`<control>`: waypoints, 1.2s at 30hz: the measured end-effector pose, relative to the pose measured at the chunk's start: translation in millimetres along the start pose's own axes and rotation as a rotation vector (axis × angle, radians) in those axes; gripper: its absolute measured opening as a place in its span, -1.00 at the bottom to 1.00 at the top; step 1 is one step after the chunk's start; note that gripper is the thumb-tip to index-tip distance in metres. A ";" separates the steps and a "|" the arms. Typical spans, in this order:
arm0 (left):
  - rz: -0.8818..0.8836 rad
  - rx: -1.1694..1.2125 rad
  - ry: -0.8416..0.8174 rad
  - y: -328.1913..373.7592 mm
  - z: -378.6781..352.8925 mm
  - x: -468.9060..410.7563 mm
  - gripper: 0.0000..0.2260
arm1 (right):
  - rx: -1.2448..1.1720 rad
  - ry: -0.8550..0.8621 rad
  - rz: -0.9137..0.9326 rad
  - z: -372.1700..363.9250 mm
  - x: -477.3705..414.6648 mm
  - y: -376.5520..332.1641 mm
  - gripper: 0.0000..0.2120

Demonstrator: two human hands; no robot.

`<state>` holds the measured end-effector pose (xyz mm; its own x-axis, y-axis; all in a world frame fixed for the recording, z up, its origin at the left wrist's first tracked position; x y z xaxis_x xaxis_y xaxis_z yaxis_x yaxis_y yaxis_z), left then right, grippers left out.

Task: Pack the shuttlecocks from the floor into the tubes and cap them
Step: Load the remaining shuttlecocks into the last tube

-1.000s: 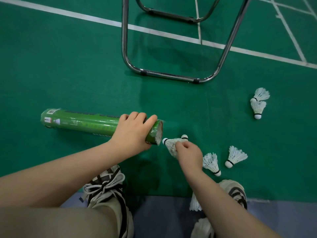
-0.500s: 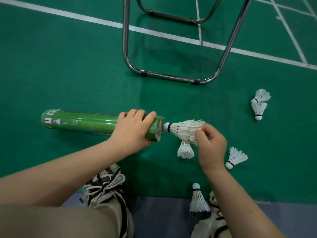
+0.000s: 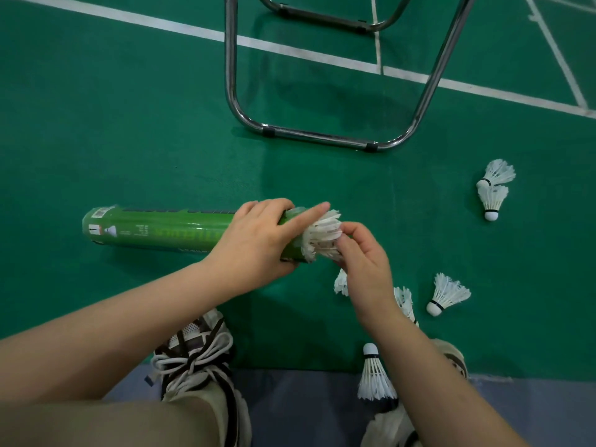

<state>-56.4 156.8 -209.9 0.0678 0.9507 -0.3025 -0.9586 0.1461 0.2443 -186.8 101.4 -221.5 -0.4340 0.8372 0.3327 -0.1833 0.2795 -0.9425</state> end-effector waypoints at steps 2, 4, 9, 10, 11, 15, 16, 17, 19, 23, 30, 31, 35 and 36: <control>-0.026 -0.017 -0.018 1.9 -1.5 -1.5 -0.16 | 0.002 0.004 0.002 -4.2 0.2 1.2 -0.86; -0.035 -0.009 -0.022 1.5 -2.5 -2.3 -0.23 | 0.030 0.047 0.027 -5.2 -0.9 2.0 -0.80; -0.013 -0.006 -0.006 -2.6 -1.4 -3.9 -0.40 | 0.126 0.353 0.076 16.0 -8.2 -0.4 -0.83; -0.004 -0.004 0.006 -4.0 0.2 -4.7 -0.41 | 0.098 0.426 0.062 23.6 -10.0 -1.7 -0.82; 0.006 -0.003 0.022 -5.4 2.2 -5.6 -0.42 | 0.058 0.487 0.041 31.3 -11.8 -3.0 -0.79; 0.024 -0.004 0.070 -10.3 8.7 -10.3 -0.42 | -0.031 0.565 0.001 48.1 -17.8 -9.3 -0.76; 0.028 -0.004 0.078 -10.9 9.8 -11.1 -0.43 | -0.039 0.561 0.003 47.9 -18.0 -10.6 -0.76; 0.031 -0.005 0.084 -11.0 10.5 -11.4 -0.43 | -0.039 0.558 0.003 47.1 -18.0 -11.4 -0.76; 0.029 -0.001 0.085 -10.8 10.8 -11.3 -0.44 | -0.014 0.552 0.008 44.4 -17.6 -11.7 -0.77; 0.005 0.000 0.080 -8.5 9.6 -10.0 -0.43 | 0.103 0.456 0.126 28.1 -14.3 -15.0 -0.83; 0.007 0.052 0.155 -11.9 15.2 -7.3 -0.52 | 0.427 -0.151 0.159 -47.7 3.2 -20.3 -0.66; -0.017 0.061 0.153 -10.6 14.9 -5.3 -0.48 | 0.489 -0.234 0.075 -51.6 0.6 -17.4 -0.62; -0.109 0.019 0.067 -1.5 4.7 1.2 -0.17 | 0.546 -0.589 -0.181 -60.0 -7.4 -11.1 -0.51; -0.111 0.018 0.054 0.3 2.2 1.1 -0.14 | 0.538 -0.628 -0.205 -61.2 -10.1 -10.5 -0.51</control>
<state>-56.0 158.4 -208.1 0.1583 0.9124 -0.3773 -0.9410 0.2552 0.2224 -126.5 118.7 -217.0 -0.7262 0.3341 0.6008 -0.6368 0.0021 -0.7710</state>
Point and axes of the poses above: each hand's wrist, its own x-axis away from the middle knuckle, its own z-axis out of the back of the hand, y = z × x, the point moved 6 cm from there along -x, towards the middle knuckle, and after that the axes turned 7 degrees about -z, right-handed, at the moved point
